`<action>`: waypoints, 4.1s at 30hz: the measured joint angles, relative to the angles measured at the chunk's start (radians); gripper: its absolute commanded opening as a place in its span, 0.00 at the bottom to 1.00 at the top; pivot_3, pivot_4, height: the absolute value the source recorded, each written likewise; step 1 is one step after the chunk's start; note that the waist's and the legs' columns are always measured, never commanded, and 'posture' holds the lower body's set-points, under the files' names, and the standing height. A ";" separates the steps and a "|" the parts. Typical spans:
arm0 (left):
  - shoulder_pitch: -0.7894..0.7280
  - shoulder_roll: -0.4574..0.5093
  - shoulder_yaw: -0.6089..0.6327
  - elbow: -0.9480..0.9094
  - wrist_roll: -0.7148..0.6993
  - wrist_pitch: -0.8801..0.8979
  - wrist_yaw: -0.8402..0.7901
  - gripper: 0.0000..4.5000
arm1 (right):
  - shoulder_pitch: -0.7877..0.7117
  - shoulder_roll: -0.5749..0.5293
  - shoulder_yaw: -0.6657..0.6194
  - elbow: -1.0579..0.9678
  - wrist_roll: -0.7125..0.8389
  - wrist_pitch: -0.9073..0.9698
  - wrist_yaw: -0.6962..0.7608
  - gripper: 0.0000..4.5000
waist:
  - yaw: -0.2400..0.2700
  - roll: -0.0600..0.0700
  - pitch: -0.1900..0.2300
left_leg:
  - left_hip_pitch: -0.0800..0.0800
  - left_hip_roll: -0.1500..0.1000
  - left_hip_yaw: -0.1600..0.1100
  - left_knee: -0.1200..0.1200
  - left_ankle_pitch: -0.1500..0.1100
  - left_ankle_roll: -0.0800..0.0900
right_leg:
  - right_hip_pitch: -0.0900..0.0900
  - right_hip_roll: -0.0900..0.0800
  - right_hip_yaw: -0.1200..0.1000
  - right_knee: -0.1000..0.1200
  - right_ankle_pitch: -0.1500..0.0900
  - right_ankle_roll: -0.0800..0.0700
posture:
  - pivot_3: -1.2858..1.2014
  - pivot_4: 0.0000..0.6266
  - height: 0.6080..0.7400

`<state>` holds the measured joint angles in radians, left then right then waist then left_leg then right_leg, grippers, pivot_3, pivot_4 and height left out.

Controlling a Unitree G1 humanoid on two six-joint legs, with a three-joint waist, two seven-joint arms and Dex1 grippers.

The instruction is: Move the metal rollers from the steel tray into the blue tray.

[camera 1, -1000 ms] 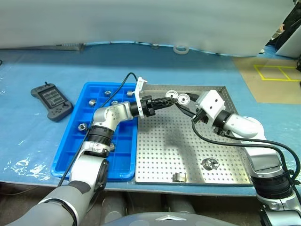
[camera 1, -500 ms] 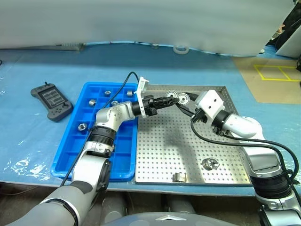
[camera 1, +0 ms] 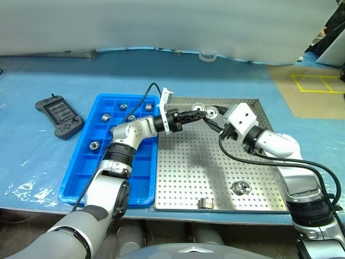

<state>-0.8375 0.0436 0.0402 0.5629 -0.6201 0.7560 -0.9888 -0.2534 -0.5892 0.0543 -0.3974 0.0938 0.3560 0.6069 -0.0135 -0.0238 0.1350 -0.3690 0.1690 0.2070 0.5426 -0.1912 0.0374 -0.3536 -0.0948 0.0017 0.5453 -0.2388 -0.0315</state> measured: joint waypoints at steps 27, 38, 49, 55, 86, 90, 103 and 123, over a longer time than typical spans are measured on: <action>0.101 0.137 0.177 -0.256 -0.099 0.018 0.183 0.30 | 0.179 -0.031 -0.081 0.231 0.078 0.041 0.015 0.36 | 0.050 0.001 0.004 | -0.001 -0.003 -0.001 -0.002 -0.001 0.002 | 0.002 -0.003 -0.002 -0.006 0.000 0.000 | 0.47 0.24 1.00; 0.121 0.114 0.048 -0.272 -0.130 0.116 0.089 0.30 | 0.034 -0.031 -0.070 0.095 0.051 -0.102 0.065 0.36 | 0.051 0.002 0.004 | 0.000 -0.002 -0.001 -0.002 0.000 0.000 | 0.001 -0.003 -0.002 -0.004 0.000 0.000 | 0.44 0.24 1.00; 0.044 0.049 0.043 -0.169 -0.092 0.024 0.045 0.77 | -0.010 -0.031 -0.023 0.010 0.062 -0.044 0.084 0.36 | 0.048 0.001 0.004 | -0.001 -0.003 -0.001 -0.001 0.001 -0.001 | 0.001 -0.003 -0.001 -0.004 0.000 0.000 | 0.43 0.24 1.00; 0.042 0.009 0.046 -0.146 -0.101 0.027 0.045 0.83 | -0.015 -0.020 -0.023 -0.059 0.072 0.016 0.073 0.36 | 0.037 0.001 0.004 | -0.001 -0.003 -0.001 -0.001 0.001 -0.001 | 0.001 -0.003 -0.002 -0.003 0.000 0.000 | 0.43 0.24 1.00; -0.017 -0.030 0.090 -0.088 -0.104 0.039 0.095 0.28 | -0.029 -0.021 0.002 -0.050 0.045 0.000 0.076 0.36 | 0.028 0.001 0.004 | -0.001 -0.003 -0.001 0.001 -0.001 0.002 | 0.001 -0.004 -0.001 -0.001 0.000 0.000 | 0.42 0.24 1.00; -0.012 -0.026 0.090 -0.097 -0.104 0.041 0.095 0.28 | -0.031 -0.019 0.006 -0.047 0.043 -0.004 0.076 0.36 | 0.028 0.001 0.004 | -0.001 -0.003 -0.001 0.001 -0.001 0.002 | 0.001 -0.004 -0.001 -0.001 0.000 0.000 | 0.42 0.24 1.00; -0.024 0.042 0.072 -0.129 -0.121 0.030 0.098 0.28 | -0.046 -0.007 0.040 -0.030 0.038 -0.041 0.042 0.36 | 0.028 0.001 0.004 | -0.001 -0.003 -0.001 0.000 -0.001 0.002 | 0.000 -0.004 -0.001 0.001 0.000 0.000 | 0.44 0.24 1.00; 0.317 0.600 0.189 -0.518 -0.095 0.001 0.049 0.28 | -0.063 -0.028 0.082 0.111 0.024 -0.108 0.134 0.36 | 0.058 -0.008 0.005 | 0.000 0.000 -0.003 -0.002 0.000 -0.012 | -0.001 0.000 -0.003 0.004 -0.001 -0.002 | 0.50 0.24 1.00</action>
<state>-0.5209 0.6435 0.2288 0.0446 -0.7149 0.7573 -0.9401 -0.3159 -0.6168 0.1361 -0.2867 0.1178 0.2479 0.7409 0.0444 -0.0315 0.1405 -0.3689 0.1690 0.2045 0.5406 -0.1915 0.0258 -0.3541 -0.0949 -0.0016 0.5488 -0.2393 -0.0337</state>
